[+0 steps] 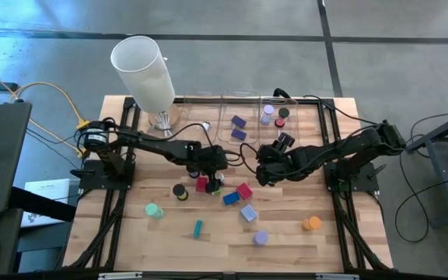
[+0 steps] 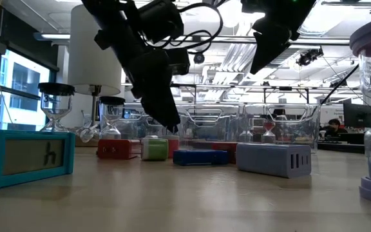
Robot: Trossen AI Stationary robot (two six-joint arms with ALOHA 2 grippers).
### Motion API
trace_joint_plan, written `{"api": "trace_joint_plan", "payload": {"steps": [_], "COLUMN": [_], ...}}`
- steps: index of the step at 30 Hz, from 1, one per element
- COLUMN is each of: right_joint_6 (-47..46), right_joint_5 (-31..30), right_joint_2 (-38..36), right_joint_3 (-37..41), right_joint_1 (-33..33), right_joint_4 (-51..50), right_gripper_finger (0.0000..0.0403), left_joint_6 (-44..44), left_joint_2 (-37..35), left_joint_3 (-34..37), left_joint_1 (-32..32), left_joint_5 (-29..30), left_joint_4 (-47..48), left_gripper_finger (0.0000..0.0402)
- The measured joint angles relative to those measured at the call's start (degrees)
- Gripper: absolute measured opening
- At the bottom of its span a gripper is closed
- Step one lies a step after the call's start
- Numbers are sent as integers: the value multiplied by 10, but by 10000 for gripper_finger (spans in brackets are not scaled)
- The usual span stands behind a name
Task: Pick & Place Office items
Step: Put the pink charger adapter into the left transparent bin
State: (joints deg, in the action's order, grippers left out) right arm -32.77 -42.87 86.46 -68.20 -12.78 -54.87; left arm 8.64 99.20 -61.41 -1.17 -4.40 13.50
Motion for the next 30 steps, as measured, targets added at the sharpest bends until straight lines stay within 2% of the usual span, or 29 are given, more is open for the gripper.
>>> {"api": "trace_joint_plan", "payload": {"steps": [2,8,22,25,30], "right_joint_6": [0,0,0,0,0], "right_joint_5": [0,0,0,0,0], "right_joint_2": [0,0,0,0,0], "right_joint_3": [0,0,0,0,0], "right_joint_1": [0,0,0,0,0], "right_joint_4": [0,0,6,7,8], "right_gripper_finger": [208,208,208,208,208], "left_joint_6": [0,-1,1,2,4], "left_joint_2": [0,0,28,28,30], "left_joint_3": [0,0,0,0,0], "left_joint_1": [1,7,7,11,18], "left_joint_5": [8,88,77,77,76], "left_joint_4": [1,25,15,16,15], "left_gripper_finger": [358,358,354,333,271]}}
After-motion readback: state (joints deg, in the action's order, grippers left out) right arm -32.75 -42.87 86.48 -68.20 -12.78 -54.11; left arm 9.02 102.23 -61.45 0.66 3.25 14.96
